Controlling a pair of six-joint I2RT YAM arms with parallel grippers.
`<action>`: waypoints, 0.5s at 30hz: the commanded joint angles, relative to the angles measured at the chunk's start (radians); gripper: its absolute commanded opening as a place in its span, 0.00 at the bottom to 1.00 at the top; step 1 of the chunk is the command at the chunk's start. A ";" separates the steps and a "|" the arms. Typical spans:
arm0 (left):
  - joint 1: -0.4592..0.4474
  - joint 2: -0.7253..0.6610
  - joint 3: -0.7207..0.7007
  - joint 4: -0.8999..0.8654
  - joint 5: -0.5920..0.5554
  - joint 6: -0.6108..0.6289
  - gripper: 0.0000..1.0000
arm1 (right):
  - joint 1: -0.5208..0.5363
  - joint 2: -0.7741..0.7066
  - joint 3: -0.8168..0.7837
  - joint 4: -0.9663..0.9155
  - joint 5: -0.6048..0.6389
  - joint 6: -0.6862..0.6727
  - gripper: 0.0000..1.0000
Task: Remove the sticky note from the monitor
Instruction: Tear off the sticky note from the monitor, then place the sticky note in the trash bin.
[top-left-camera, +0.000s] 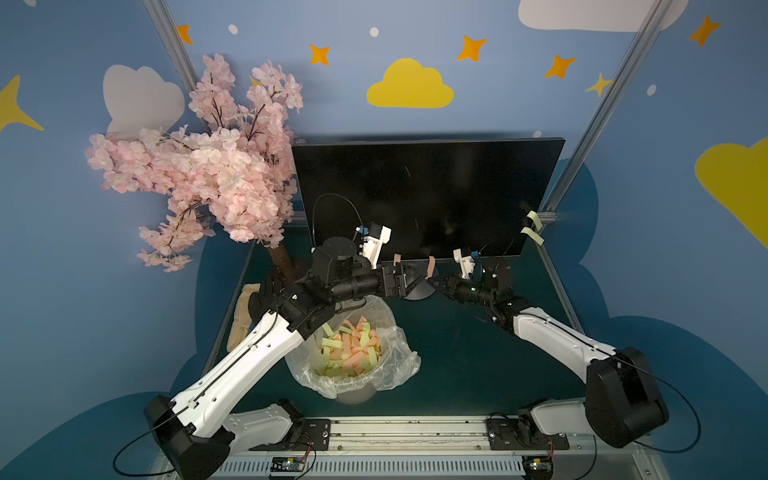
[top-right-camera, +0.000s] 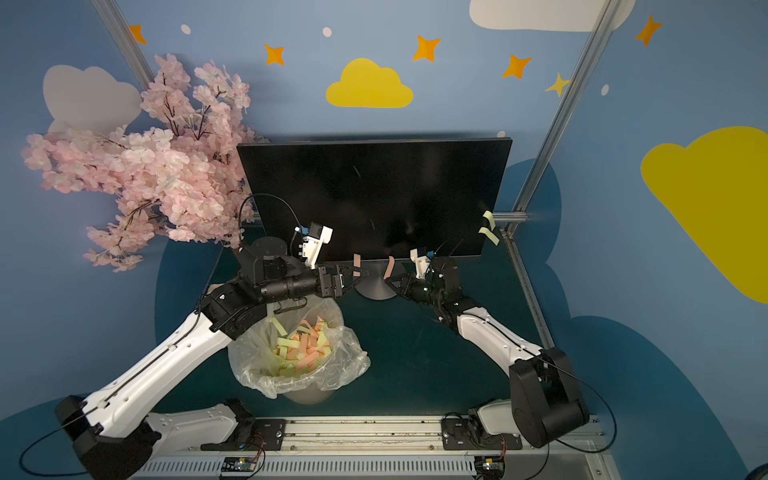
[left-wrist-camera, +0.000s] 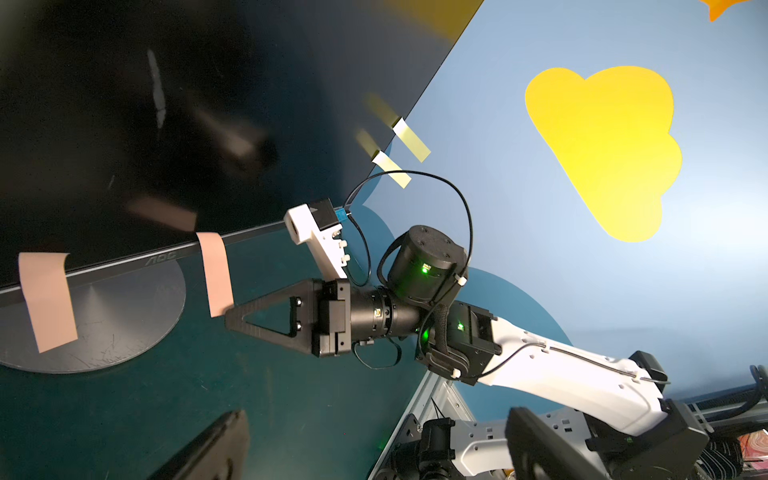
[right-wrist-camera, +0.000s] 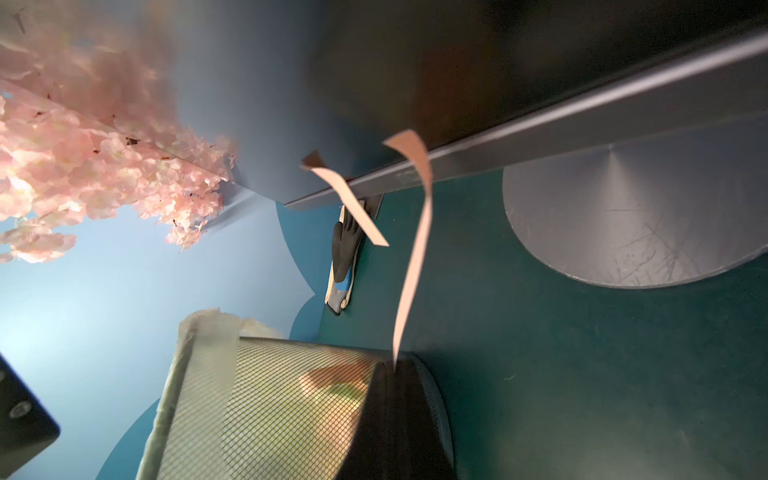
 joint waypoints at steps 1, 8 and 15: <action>0.006 -0.029 -0.008 0.019 -0.011 0.000 1.00 | 0.028 -0.060 0.010 -0.107 0.008 -0.049 0.00; 0.021 -0.086 -0.029 -0.019 -0.053 0.013 1.00 | 0.105 -0.161 0.108 -0.298 0.056 -0.133 0.00; 0.053 -0.169 -0.058 -0.069 -0.083 0.004 1.00 | 0.182 -0.181 0.238 -0.422 0.092 -0.188 0.00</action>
